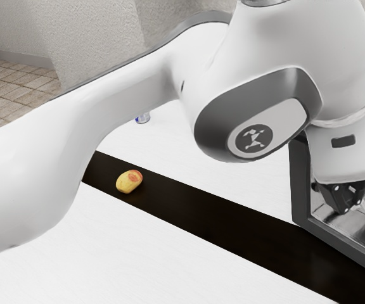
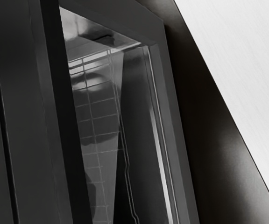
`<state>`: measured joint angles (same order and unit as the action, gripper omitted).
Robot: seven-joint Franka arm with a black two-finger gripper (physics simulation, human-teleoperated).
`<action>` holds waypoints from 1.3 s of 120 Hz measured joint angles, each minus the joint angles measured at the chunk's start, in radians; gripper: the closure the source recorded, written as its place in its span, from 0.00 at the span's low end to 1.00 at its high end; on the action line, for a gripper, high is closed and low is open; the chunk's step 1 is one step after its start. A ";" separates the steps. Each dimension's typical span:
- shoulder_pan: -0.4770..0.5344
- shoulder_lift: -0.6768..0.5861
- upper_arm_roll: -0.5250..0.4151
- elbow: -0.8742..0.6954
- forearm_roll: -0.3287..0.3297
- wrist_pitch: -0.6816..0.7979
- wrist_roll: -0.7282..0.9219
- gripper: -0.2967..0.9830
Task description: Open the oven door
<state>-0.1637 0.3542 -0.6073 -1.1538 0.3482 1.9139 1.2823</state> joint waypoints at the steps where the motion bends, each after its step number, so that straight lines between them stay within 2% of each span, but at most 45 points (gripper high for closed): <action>1: 0.000 0.001 0.000 0.000 0.000 0.001 0.000 0.23; 80: 0.000 0.061 0.000 -0.005 0.003 0.016 -0.016 0.23; 94: 0.004 0.040 0.000 -0.050 0.001 -0.002 -0.019 0.20; 97: 0.020 -0.039 0.004 -0.163 -0.002 0.007 -0.021 0.17; 100: 0.044 -0.190 0.013 -0.342 -0.018 0.029 -0.023 0.25; 105: 0.079 -0.576 0.040 -0.684 -0.080 0.059 -0.026 0.27; 108: 0.069 -0.805 0.075 -0.814 -0.129 0.052 -0.025 0.26; 110: 0.060 -0.936 0.118 -0.866 -0.160 0.036 -0.025 0.26; 112: 0.051 -1.042 0.201 -0.862 -0.192 0.008 -0.025 0.25; 116: 0.046 -1.149 0.379 -0.754 -0.251 -0.063 -0.030 0.25; 118: 0.052 -1.138 0.456 -0.657 -0.274 -0.102 -0.040 0.25; 122: 0.063 -0.976 0.571 -0.388 -0.312 -0.184 -0.073 0.25; 126: 0.069 -0.807 0.631 -0.221 -0.343 -0.239 -0.108 0.24; 130: 0.075 -0.659 0.663 -0.130 -0.336 -0.280 -0.151 0.24; 142: 0.081 -0.367 0.698 -0.050 -0.293 -0.370 -0.305 0.24; 156: 0.089 -0.241 0.708 -0.082 -0.298 -0.422 -0.457 0.23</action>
<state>-0.0750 0.1128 0.1008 -1.2359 0.0497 1.4915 0.8256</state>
